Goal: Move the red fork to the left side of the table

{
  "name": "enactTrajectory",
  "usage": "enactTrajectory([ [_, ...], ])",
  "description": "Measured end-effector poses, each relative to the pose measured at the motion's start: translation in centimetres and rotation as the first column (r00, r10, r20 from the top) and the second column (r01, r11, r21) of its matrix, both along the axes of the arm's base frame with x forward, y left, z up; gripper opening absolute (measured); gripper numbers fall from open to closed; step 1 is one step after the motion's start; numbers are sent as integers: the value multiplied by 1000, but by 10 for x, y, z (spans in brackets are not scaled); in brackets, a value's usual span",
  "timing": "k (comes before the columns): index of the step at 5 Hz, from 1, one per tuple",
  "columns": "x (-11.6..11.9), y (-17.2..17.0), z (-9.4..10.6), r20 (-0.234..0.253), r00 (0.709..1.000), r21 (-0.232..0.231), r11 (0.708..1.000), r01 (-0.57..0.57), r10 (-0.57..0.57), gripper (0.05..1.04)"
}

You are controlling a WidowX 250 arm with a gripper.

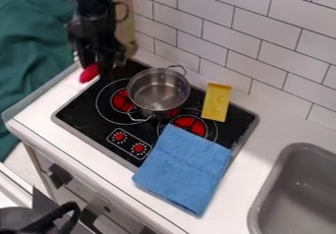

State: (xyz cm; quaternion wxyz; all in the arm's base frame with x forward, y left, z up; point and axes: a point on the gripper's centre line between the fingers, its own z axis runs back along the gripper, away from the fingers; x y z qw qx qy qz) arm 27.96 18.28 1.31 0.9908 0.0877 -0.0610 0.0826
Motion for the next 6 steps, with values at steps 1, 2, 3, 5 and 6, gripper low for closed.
enactTrajectory([
  [1, -9, -2, -27, -68, 997, -22, 999, -35, 33, 391],
  [2, -7, -2, -45, -110, 991, -43, 995, -86, 81, 391],
  [3, 5, 1, -54, -131, 982, -49, 989, -142, 135, 466],
  [5, -7, -8, -38, -90, 981, -20, 985, -173, 171, 996],
  [6, -17, -11, 4, 22, 981, 25, 981, -193, 193, 1007],
])
